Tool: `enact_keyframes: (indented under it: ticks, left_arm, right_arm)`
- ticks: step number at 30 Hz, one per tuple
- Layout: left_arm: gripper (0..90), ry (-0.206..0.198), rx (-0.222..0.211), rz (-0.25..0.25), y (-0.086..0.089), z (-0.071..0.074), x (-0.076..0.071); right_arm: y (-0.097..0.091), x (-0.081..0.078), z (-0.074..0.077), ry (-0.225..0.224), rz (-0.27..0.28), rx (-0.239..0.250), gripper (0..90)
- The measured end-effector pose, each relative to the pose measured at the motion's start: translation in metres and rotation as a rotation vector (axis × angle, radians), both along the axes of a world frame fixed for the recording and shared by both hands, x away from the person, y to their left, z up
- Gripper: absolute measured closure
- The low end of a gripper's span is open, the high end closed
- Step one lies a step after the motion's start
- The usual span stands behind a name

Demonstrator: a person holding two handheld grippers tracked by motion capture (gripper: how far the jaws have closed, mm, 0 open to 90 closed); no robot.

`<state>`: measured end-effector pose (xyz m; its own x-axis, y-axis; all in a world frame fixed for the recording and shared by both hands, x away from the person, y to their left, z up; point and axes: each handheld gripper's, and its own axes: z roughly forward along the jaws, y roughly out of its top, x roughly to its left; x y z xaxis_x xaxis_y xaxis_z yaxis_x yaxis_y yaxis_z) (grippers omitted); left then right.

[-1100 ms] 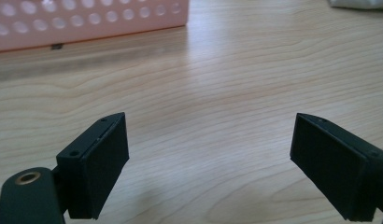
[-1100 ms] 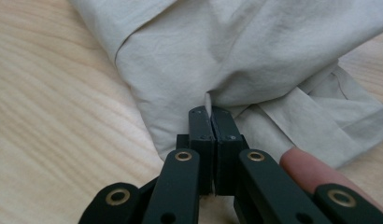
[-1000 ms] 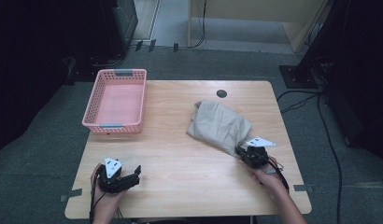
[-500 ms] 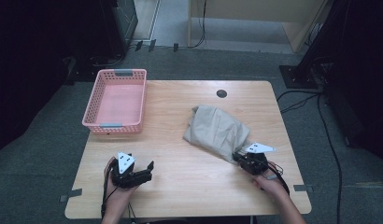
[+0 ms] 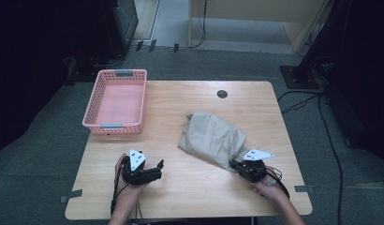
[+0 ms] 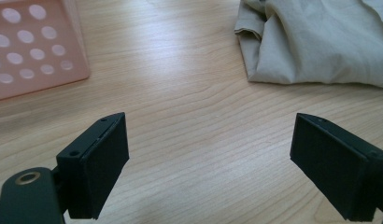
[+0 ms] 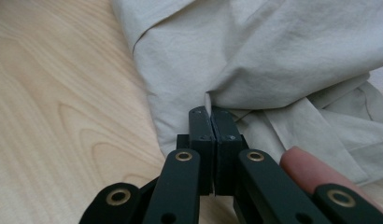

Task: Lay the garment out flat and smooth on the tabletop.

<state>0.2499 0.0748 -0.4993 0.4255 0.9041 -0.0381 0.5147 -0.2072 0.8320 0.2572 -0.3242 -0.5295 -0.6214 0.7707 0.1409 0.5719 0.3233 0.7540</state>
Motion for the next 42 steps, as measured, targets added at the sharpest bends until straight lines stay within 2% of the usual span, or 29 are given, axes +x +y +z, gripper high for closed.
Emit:
enact_keyframes:
  ticks: [8, 13, 16, 17, 22, 23, 28, 32, 35, 39, 42]
  left_arm:
    - [12.3, 0.011, -0.011, -0.017, -0.007, -0.003, 0.004]
    - [14.5, 0.03, -0.049, -0.029, -0.013, -0.005, 0.008]
    - [15.0, 0.048, -0.049, -0.048, -0.019, -0.008, 0.011]
    - [20.3, 0.048, -0.049, -0.048, -0.019, -0.008, 0.011]
    - [28.6, 0.062, -0.041, -0.044, -0.024, -0.012, 0.013]
    - [32.9, 0.067, -0.037, -0.037, -0.026, -0.013, 0.014]
    - [47.6, 0.095, -0.038, -0.057, -0.033, -0.019, 0.017]
    - [69.7, 0.144, -0.028, -0.074, -0.036, -0.025, 0.019]
    - [80.9, 0.154, -0.022, -0.083, -0.036, -0.026, 0.018]
    - [84.8, 0.154, -0.003, -0.111, -0.034, -0.026, 0.015]
    - [86.2, 0.162, -0.024, -0.126, -0.029, -0.026, 0.014]
  right_arm:
    - [0.006, -0.005, 0.0, 0.019, 0.071, 0.017, 90.0]
    - [0.008, -0.006, 0.0, 0.027, 0.101, 0.023, 90.0]
    - [0.011, -0.009, 0.0, 0.024, 0.148, 0.012, 90.0]
    - [0.011, -0.009, 0.0, 0.027, 0.158, 0.013, 90.0]
    - [0.014, -0.011, 0.0, 0.036, 0.189, 0.024, 90.0]
    - [0.014, -0.011, 0.0, 0.038, 0.196, 0.025, 90.0]
    - [0.016, -0.012, 0.001, 0.039, 0.208, 0.017, 90.0]
    - [0.017, -0.013, 0.002, 0.034, 0.206, 0.002, 90.0]
    - [0.019, -0.013, 0.003, 0.029, 0.21, -0.014, 90.0]
    - [0.02, -0.014, 0.003, 0.018, 0.216, -0.031, 89.7]
    - [0.025, -0.017, 0.006, -0.005, 0.205, -0.085, 89.3]
